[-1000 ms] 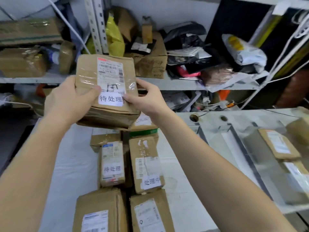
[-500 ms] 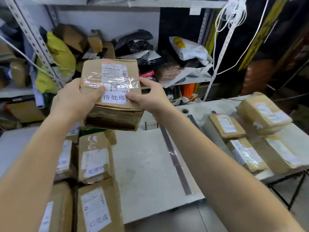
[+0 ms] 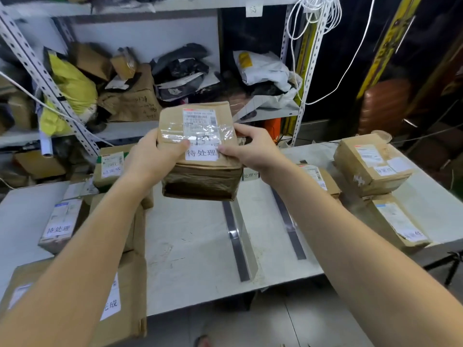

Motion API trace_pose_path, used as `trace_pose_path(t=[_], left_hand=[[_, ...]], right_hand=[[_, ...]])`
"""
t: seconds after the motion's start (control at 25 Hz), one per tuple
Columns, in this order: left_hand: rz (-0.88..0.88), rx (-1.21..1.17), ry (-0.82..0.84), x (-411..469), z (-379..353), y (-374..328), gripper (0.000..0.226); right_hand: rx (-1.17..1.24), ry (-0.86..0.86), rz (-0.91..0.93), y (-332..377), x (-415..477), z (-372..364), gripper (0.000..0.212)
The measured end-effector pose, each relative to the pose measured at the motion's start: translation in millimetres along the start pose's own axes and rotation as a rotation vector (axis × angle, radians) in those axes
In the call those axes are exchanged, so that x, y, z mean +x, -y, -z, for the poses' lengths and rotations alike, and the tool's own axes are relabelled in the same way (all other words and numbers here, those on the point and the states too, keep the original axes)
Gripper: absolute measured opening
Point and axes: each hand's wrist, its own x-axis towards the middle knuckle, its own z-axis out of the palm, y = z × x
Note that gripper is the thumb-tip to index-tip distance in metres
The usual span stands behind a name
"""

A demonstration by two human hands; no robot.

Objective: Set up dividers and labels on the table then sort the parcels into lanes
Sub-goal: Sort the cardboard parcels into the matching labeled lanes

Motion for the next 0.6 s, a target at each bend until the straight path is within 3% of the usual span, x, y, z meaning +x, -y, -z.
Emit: trace_pose_path(t=[0.16, 0.32, 0.44, 0.6], left_hand=[[0.083, -0.049, 0.060, 12.2, -22.9, 28.5, 0.045], [0.157, -0.063, 0.102, 27.8, -46.6, 81.9, 0.031], [0.221, -0.066, 0.104, 42.5, -65.2, 121.3, 0.048], [0.334, -0.065, 0.137, 50.6, -91.4, 168.2, 0.052]], right_hand=[[0.035, 0.026, -0.075, -40.9, 20.7, -5.2, 0.061], [0.024, 0.044, -0.185, -89.9, 50.3, -24.8, 0.075], [-0.002, 0.066, -0.249, -125.2, 73.7, -38.5, 0.071], [-0.054, 0.048, -0.345, -176.2, 90.9, -63.2, 0.067]])
